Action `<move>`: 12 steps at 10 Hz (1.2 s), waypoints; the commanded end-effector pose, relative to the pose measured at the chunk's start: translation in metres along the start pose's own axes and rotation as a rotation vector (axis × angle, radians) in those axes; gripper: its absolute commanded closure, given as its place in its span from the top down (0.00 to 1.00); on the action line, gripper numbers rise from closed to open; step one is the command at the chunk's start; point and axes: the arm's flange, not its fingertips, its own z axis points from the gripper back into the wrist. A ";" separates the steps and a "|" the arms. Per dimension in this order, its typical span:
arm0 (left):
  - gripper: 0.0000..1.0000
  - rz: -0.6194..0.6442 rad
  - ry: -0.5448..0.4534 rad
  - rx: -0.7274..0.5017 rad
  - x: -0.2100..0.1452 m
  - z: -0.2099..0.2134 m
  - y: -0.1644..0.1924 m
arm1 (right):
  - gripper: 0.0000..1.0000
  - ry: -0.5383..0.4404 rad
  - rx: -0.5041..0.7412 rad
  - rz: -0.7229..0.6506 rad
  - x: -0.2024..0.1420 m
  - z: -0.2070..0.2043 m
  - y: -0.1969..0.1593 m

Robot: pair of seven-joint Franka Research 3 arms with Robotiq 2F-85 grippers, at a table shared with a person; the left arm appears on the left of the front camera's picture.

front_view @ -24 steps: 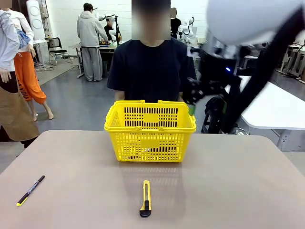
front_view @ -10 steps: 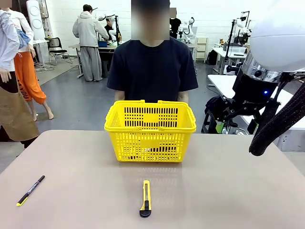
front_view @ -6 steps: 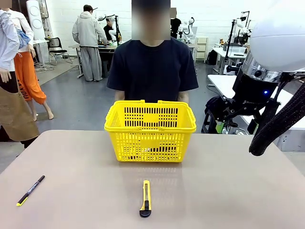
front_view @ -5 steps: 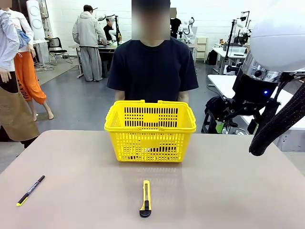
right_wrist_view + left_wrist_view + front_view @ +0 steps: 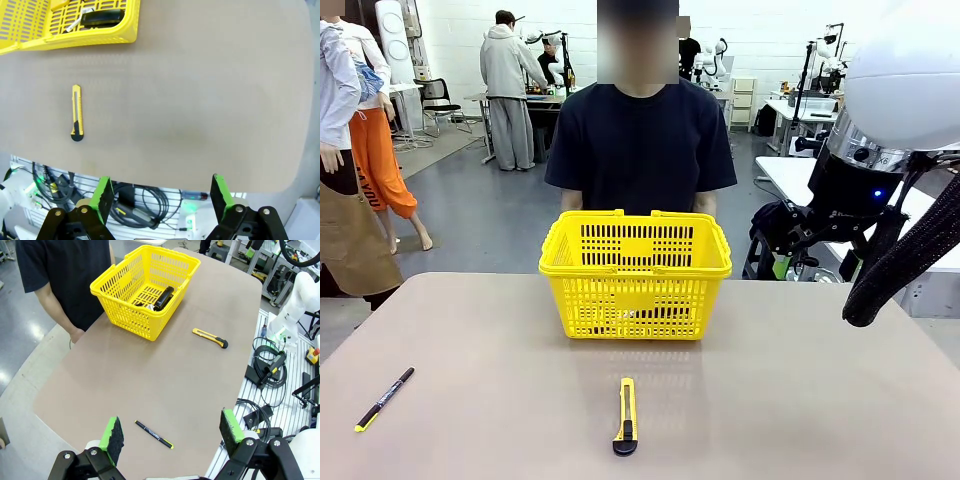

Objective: Place the items the person wants into the basket.
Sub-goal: Pick up the item the person points to and place it in the Market Basket.

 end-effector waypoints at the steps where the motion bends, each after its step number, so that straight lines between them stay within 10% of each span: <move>1: 1.00 -0.015 -0.003 -0.008 -0.001 0.000 0.000 | 1.00 -0.004 0.011 0.006 0.000 0.000 0.000; 7: 1.00 -0.015 -0.003 -0.008 -0.001 0.000 0.000 | 1.00 0.000 0.000 0.000 0.000 0.000 0.000; 12: 1.00 -0.015 -0.003 -0.008 -0.001 0.000 0.000 | 1.00 -0.239 0.675 0.354 -0.044 0.081 -0.163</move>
